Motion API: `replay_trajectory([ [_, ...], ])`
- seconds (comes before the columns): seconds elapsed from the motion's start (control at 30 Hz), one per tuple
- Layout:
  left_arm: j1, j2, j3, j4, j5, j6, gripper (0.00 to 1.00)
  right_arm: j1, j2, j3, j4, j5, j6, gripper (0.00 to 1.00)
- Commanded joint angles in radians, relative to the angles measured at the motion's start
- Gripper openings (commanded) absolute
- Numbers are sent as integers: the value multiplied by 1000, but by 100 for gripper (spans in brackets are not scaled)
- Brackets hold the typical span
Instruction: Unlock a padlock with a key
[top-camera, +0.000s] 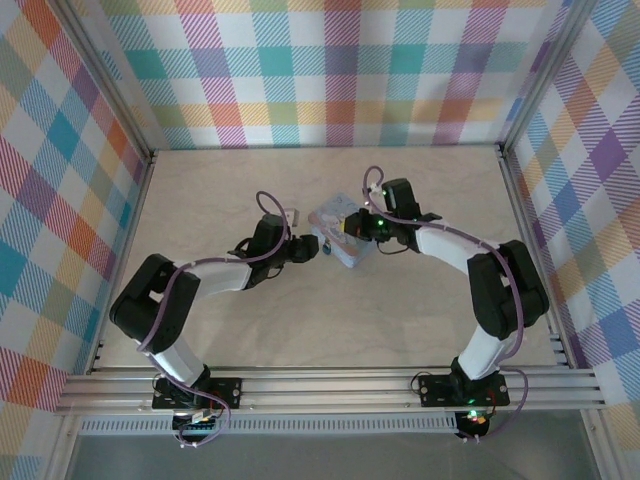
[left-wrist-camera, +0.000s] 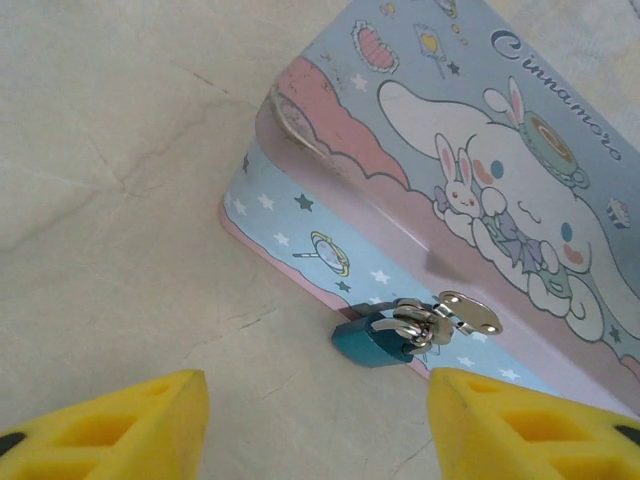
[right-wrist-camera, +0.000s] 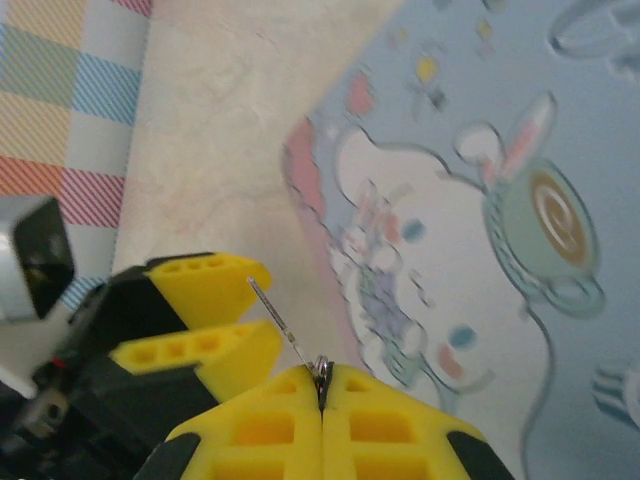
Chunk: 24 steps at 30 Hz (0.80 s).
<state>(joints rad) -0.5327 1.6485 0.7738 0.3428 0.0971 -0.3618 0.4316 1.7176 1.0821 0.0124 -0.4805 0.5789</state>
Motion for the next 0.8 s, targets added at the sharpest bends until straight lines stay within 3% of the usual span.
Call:
replay_trajectory([
  [0.0, 21, -46, -27, 7, 56, 56, 63, 6, 62, 64, -1, -28, -16, 0],
  [0.4, 34, -49, -40, -16, 85, 127, 72, 36, 289, 292, -40, -72, -25, 0],
  [0.77, 19, -6, -29, -21, 144, 199, 72, 81, 289, 172, -53, -59, -25, 0],
])
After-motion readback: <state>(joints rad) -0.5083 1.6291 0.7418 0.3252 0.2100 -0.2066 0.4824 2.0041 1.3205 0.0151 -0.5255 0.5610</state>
